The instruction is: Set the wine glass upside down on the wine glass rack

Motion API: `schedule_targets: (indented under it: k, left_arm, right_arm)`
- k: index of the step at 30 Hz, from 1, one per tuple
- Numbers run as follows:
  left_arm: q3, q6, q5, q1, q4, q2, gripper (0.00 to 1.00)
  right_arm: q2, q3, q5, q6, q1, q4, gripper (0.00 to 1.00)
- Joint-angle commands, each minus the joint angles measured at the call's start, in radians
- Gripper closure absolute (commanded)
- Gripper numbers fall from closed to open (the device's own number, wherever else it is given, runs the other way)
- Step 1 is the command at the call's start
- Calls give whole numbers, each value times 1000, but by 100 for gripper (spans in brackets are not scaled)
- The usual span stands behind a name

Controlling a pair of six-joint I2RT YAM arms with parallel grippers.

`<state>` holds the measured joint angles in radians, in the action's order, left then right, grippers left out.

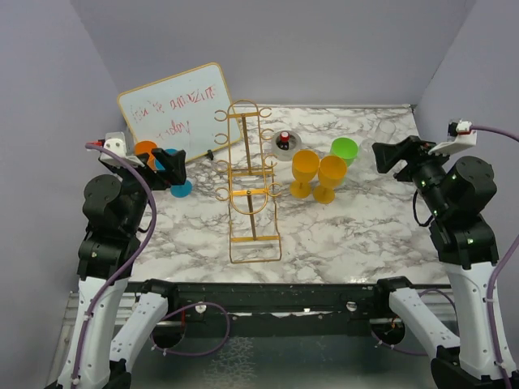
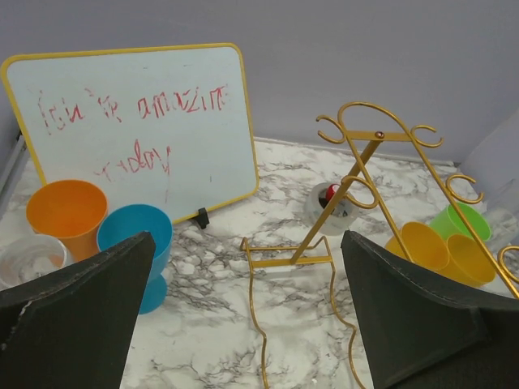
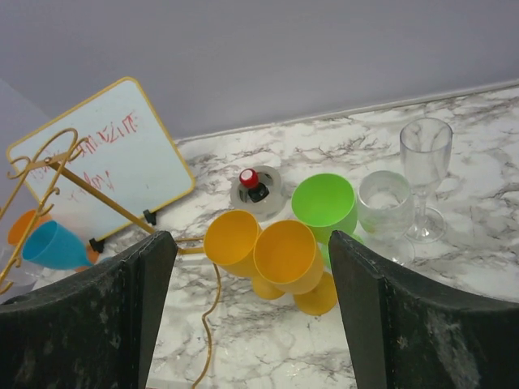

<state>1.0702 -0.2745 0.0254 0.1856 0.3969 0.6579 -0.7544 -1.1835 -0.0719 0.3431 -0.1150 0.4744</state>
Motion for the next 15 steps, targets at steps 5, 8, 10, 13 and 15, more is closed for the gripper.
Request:
schedule_targets:
  k: [5, 8, 10, 13, 15]
  left_arm:
    - [-43, -13, -119, 3, -62, -18, 1]
    - [-37, -11, -174, 3, -82, -16, 1]
    - [-11, -18, -177, 3, -87, -6, 1]
    - [54, -14, -186, 3, -88, 22, 1]
    - [98, -24, -187, 3, -94, 42, 1]
  right_arm:
    - [-26, 47, -76, 33, -5, 39, 12]
    - [-63, 53, -124, 33, -5, 50, 13]
    - [-109, 46, -144, 30, -5, 65, 14]
    - [-188, 18, -173, 4, -5, 103, 19]
    - [-245, 0, -202, -20, -5, 117, 23]
